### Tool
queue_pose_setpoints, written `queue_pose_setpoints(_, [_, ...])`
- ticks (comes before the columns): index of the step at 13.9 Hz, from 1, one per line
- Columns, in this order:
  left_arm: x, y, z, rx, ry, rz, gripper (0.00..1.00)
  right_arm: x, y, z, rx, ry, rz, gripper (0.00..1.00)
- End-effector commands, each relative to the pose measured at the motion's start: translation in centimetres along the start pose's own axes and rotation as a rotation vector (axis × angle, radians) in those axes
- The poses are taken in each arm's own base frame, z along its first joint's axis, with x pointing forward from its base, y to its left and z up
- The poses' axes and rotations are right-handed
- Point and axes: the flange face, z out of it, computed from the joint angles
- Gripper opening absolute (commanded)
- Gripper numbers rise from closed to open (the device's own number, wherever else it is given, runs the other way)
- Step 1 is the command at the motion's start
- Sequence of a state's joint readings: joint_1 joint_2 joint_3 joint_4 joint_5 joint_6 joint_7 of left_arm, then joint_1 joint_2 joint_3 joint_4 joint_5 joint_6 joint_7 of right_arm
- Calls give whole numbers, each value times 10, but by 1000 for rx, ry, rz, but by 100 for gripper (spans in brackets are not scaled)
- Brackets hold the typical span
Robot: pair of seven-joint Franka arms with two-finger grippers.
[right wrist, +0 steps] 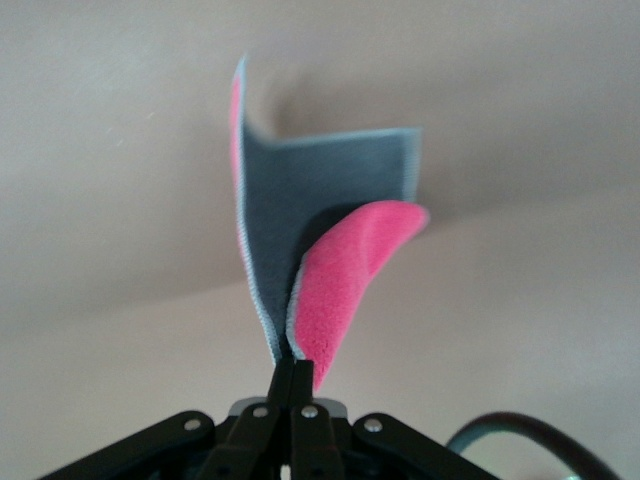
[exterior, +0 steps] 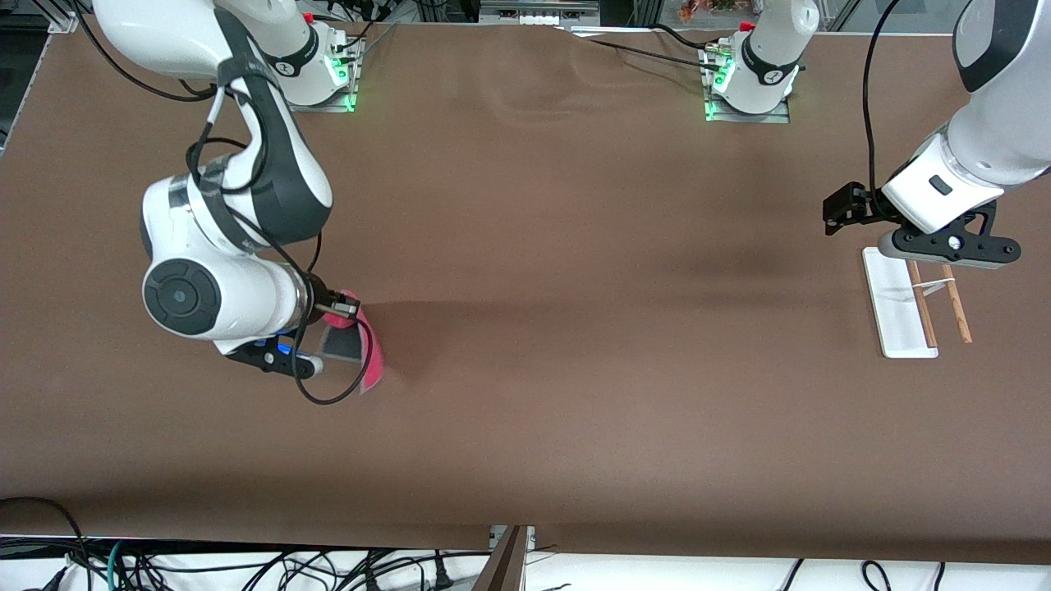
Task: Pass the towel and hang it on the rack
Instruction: 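Lift the towel with the right gripper toward the table middle, then hold the towel out with the right gripper while the left gripper approaches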
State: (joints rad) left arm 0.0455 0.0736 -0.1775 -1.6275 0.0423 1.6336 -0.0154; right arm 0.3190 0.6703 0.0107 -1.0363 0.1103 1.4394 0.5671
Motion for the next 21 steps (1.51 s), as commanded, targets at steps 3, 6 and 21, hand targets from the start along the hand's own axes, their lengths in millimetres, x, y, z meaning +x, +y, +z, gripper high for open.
queue_pose_setpoints(3, [3, -2, -4, 15, -4, 6, 100, -63, -22, -72, 128, -29, -77, 0])
queue_pose_setpoints(6, [0, 8, -1, -44, -35, 23, 100, -92, -29, -98, 124, 4, -111, 0])
queue_pose_setpoints(21, [21, 94, 73, -564, -135, 524, 100, -219, -165, -192, 805, -177, 151, 0])
